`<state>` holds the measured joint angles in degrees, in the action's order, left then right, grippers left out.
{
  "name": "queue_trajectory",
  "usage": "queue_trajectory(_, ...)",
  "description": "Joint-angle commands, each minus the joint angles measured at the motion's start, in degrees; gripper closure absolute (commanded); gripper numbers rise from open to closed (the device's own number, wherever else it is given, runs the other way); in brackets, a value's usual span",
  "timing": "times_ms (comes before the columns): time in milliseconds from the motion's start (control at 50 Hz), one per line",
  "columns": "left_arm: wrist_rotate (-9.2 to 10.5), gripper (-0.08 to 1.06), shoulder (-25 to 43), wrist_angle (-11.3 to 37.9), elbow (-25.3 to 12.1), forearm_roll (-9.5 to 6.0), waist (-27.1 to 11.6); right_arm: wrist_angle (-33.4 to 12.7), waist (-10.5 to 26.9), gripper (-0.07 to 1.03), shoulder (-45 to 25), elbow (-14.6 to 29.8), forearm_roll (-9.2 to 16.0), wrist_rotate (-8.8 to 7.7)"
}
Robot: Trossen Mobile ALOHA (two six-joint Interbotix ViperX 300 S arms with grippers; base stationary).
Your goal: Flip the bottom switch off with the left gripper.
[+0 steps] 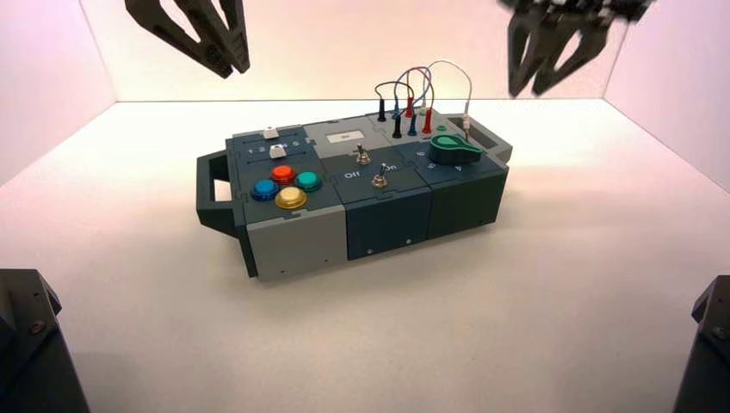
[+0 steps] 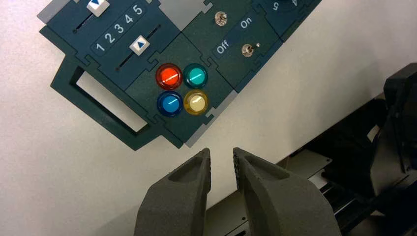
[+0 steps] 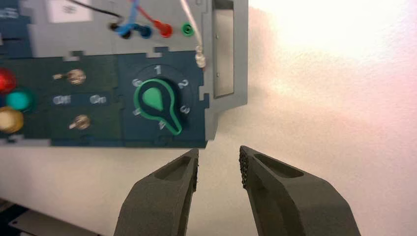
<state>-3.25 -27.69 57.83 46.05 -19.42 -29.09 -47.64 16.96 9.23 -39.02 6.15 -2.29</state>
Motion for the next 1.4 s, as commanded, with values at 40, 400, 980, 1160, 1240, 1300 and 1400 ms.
queue_trajectory(40,-1.67,0.7,-0.1,-0.2,-1.8,0.0,-0.4,2.0,-1.9,0.5,-4.4,2.9,0.0,0.18)
queue_trajectory(400,-1.49,0.7,1.6,0.2,-3.8,-0.26,-0.4,2.6,-2.0,0.51,-12.4,8.2,-0.1,-0.88)
queue_trajectory(980,0.09,0.7,2.3,0.0,-4.1,-1.23,-0.4,1.1,-2.7,0.51,-21.7,13.8,-0.5,-2.81)
queue_trajectory(1160,0.18,0.7,2.5,-0.1,-4.1,-1.49,-0.4,-0.9,-2.6,0.66,-23.5,14.8,-0.6,-3.52)
queue_trajectory(1240,0.09,0.7,2.7,-0.2,-4.2,-1.58,-0.8,-1.9,-2.6,0.78,-24.1,14.8,-0.5,-3.87)
queue_trajectory(1300,0.0,0.71,3.1,-0.2,-4.3,-1.58,-1.6,-2.8,-2.6,0.85,-24.5,14.7,-0.5,-3.87)
queue_trajectory(1400,0.0,0.71,4.4,-0.4,-4.7,-1.58,-3.5,-3.6,-2.6,0.91,-25.0,14.4,-0.5,-3.96)
